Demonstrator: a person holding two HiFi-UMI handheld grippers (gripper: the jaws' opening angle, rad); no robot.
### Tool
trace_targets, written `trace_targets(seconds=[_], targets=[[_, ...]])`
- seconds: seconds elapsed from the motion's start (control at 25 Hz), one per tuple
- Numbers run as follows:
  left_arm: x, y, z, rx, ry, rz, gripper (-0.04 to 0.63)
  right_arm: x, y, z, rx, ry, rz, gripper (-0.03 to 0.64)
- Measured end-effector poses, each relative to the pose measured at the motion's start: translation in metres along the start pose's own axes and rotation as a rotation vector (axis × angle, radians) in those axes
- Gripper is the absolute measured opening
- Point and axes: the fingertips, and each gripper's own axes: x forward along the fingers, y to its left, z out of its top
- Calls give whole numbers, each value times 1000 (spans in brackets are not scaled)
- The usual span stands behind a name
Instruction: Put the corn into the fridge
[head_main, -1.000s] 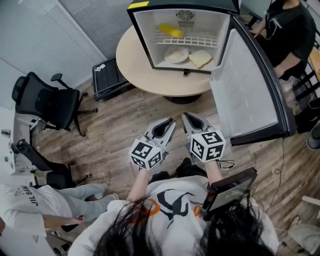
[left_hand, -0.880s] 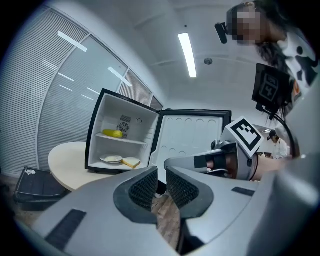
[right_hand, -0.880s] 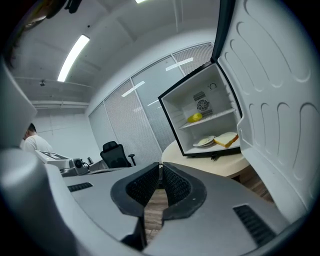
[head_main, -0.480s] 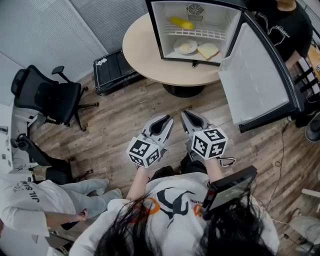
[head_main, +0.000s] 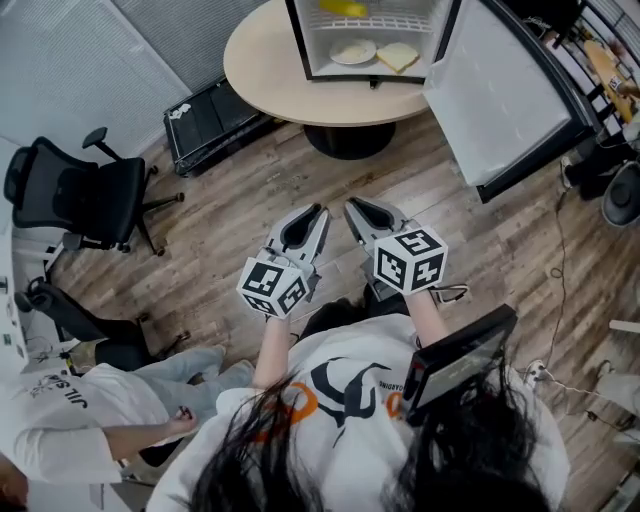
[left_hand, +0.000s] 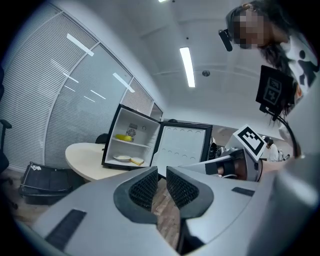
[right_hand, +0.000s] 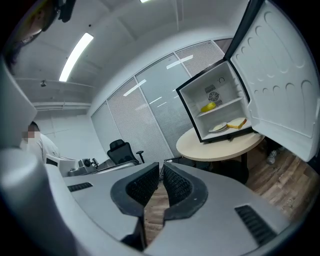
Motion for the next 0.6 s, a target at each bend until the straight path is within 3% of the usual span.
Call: trace_targets(seconds=[0.28,0.6], targets=[[-20,-15,-4,9,6,-60,60,-15,14,-12,18,-19,-42,32],[-31,-17,1,19,-18,-69,60,-20,25,-14,-4,-29,-49,32]])
